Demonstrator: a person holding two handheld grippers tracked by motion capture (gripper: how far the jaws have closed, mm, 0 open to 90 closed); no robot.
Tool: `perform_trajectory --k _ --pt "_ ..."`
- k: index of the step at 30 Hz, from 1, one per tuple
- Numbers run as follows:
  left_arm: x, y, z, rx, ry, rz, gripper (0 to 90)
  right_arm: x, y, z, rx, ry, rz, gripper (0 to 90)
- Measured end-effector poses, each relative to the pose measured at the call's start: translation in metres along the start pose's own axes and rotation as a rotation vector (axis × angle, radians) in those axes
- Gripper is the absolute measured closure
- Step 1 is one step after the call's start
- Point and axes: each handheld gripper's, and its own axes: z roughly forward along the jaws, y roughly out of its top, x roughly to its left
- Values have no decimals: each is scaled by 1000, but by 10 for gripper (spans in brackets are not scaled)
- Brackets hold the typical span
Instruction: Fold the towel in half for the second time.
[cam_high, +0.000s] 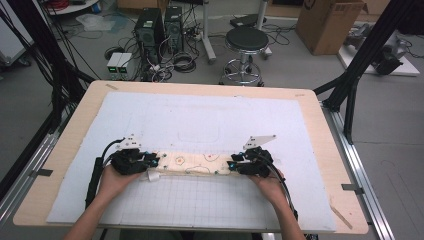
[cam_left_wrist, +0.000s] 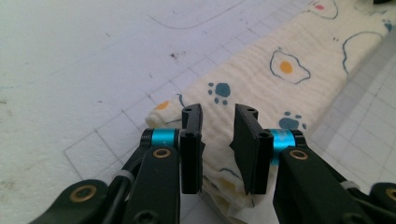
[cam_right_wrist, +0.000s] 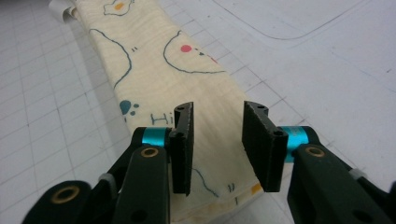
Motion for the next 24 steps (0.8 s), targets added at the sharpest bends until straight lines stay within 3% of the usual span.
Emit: perform_trajectory --k 5,12,18,24 --pt "0 -1 1 11 -1 4 713 2 -1 1 27 -28 -24 586" --pt "0 -5 1 11 0 18 713 3 -4 7 58 -31 -46 576" --pt "-1 -7 1 -4 1 18 712 3 -9 7 21 -26 -18 561" --pt "-3 -6 -3 -29 -5 19 670 4 -8 4 -4 -18 27 491"
